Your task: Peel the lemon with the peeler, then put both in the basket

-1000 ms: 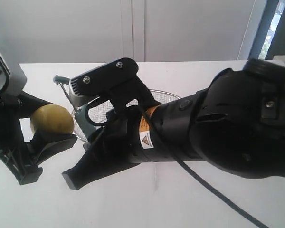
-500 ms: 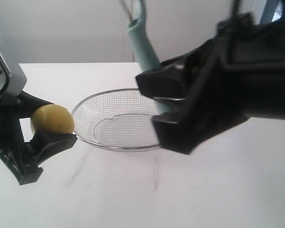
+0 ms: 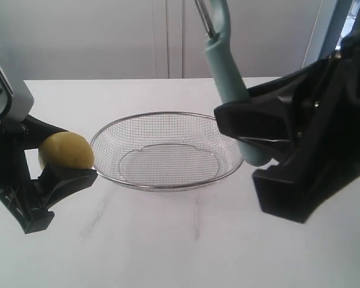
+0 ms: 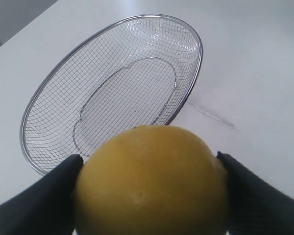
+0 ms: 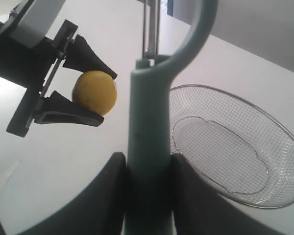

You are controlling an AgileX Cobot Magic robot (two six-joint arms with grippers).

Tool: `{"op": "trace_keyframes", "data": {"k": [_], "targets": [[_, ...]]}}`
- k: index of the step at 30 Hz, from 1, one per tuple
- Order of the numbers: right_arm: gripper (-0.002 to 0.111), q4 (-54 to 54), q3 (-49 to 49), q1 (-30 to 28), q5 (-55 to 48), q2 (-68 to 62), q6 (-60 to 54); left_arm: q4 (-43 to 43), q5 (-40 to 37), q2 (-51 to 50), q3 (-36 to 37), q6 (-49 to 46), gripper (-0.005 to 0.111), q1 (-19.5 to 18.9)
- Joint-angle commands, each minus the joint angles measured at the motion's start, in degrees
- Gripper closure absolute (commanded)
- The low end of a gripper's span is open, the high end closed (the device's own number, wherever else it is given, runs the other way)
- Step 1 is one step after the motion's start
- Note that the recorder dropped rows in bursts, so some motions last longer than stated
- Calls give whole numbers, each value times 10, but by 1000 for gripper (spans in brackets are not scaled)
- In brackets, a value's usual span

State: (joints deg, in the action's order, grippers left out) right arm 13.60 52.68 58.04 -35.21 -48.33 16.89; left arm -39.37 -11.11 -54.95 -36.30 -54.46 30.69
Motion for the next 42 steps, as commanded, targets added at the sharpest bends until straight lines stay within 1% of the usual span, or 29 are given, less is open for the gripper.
{"op": "trace_keyframes", "data": {"k": [1,10,13,20,23,31,42], "targets": [[108,5,-2,2,24,-33,0,-13,0,2,3,6,107,4],[108,40,-2,2,60,-124,18,-13,0,2,3,6,107,4],[108,86,-2,2,69,-155,54,-13,0,2,3,6,107,4],[108,262,-2,2,71,-238,221,-13,-1,2,3,6,107,4],[108,297,-2,2,82,-271,257,-13,-1,3,3,6,107,4],[108,290,-2,2,176,-334,273,-13,0,3,3,5,107,4],[108,262,-2,2,182,-375,273,-13,6,3,3,5,107,4]]}}
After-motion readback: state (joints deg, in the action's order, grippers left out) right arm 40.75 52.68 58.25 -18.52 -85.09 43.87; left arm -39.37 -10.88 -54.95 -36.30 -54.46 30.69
